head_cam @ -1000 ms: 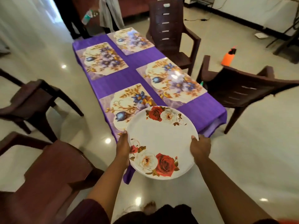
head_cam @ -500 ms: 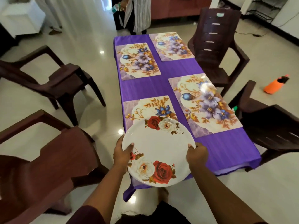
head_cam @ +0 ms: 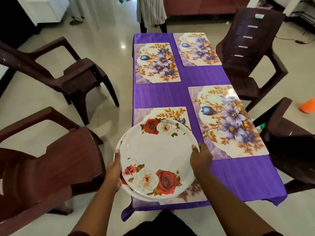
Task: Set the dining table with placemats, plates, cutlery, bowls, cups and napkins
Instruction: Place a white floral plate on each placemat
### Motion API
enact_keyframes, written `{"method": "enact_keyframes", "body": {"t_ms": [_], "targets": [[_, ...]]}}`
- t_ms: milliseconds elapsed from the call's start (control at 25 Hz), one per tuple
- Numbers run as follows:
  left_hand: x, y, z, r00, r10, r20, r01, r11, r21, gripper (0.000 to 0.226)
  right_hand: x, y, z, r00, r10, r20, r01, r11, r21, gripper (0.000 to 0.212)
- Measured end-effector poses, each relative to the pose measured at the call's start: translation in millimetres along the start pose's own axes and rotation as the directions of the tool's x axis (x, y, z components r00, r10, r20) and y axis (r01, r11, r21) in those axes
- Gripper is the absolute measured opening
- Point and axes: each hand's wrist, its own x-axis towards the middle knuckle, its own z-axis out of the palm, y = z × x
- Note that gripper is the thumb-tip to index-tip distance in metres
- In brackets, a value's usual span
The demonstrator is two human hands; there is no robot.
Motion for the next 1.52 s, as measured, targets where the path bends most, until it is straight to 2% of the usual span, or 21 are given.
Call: {"method": "enact_keyframes", "body": {"t_ms": [240, 400, 560, 680, 760, 880, 1080, 1280, 1520], "targets": [[4.3, -2.0, -41.5, 0.995, 0.023, -0.097, -0.030, 0.997, -0.074, 0.049, -9.1, -25.8, 19.5, 0.985, -0.114, 0.129, 0.115, 0.993, 0.002, 0.027], [5.3, -8.0, -59.8, 0.991, 0.042, -0.127, -0.054, 0.994, -0.092, 0.047, -11.2, -22.9, 31.2, 0.973, -0.092, 0.212, 0.097, 0.995, -0.013, 0.024], [1.7, -17.6, -72.9, 0.988, 0.044, -0.151, -0.059, 0.993, -0.101, 0.039, -25.3, -24.3, 28.0, 0.963, -0.033, 0.267, 0.009, 0.996, 0.089, 0.038], [-4.3, -22.8, -81.4, 0.986, 0.042, -0.161, -0.063, 0.990, -0.126, 0.040, -31.7, -25.8, 26.8, 0.975, 0.018, 0.222, -0.061, 0.980, 0.192, 0.045], [-7.5, -22.5, -89.6, 0.980, 0.048, -0.195, -0.077, 0.987, -0.144, 0.040, -29.3, -23.3, 27.2, 0.977, 0.135, 0.167, -0.178, 0.943, 0.282, 0.040], [-10.2, -16.6, -107.6, 0.959, 0.065, -0.274, -0.117, 0.977, -0.178, 0.047, -21.5, -12.2, 21.0, 0.939, 0.333, 0.079, -0.337, 0.860, 0.383, 0.019], [-13.3, -5.3, -148.0, 0.888, 0.086, -0.451, -0.223, 0.940, -0.259, 0.054, -17.3, 8.4, 3.5, 0.872, 0.487, -0.042, -0.404, 0.767, 0.499, 0.026], [-20.3, 9.6, -178.6, 0.828, 0.076, -0.555, -0.308, 0.889, -0.337, 0.059, -24.0, 20.1, 0.1, 0.857, 0.506, -0.102, -0.433, 0.812, 0.391, 0.028], [-23.2, 19.1, -190.2, 0.795, 0.088, -0.601, -0.357, 0.868, -0.345, 0.060, -39.1, 25.4, 16.9, 0.858, 0.510, -0.056, -0.474, 0.829, 0.296, 0.027]]}}
